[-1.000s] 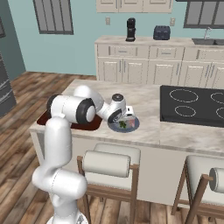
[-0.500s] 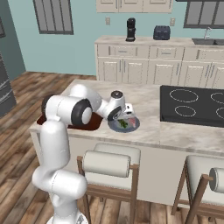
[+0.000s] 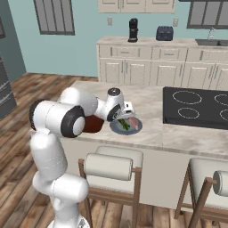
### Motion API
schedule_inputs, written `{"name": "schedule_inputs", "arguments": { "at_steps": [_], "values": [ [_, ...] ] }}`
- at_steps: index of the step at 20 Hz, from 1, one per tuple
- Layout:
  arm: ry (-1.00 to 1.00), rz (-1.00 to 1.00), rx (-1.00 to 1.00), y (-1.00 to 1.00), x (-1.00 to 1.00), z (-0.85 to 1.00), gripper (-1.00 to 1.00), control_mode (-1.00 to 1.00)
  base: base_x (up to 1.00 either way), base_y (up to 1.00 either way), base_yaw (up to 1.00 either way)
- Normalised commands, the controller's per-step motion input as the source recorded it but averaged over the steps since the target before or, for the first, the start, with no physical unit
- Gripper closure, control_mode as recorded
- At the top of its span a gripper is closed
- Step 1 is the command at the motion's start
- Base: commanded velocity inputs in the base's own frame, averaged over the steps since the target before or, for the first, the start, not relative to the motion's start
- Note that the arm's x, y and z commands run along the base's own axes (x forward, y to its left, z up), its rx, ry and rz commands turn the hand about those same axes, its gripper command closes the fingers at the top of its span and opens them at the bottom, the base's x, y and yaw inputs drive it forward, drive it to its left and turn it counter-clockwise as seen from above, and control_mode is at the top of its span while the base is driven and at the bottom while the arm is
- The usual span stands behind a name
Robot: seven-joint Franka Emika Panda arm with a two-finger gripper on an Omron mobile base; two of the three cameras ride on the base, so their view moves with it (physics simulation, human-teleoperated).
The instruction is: Create a steak meal by picking up the steak and asparagus from the tray and placing them on the plate. Leave the tomato on the tray.
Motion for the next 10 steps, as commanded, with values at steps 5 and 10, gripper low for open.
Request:
{"name": "schedule_inputs", "arguments": {
  "at_steps": [5,10],
  "values": [
    [-0.01,0.0,-0.08,0.3,-0.76,0.45,-1.0,-1.0,0.0,0.0,0.0],
    [-0.07,0.0,-0.08,0.33,-0.79,0.57,-1.0,-1.0,0.0,0.0,0.0]
  ]
}}
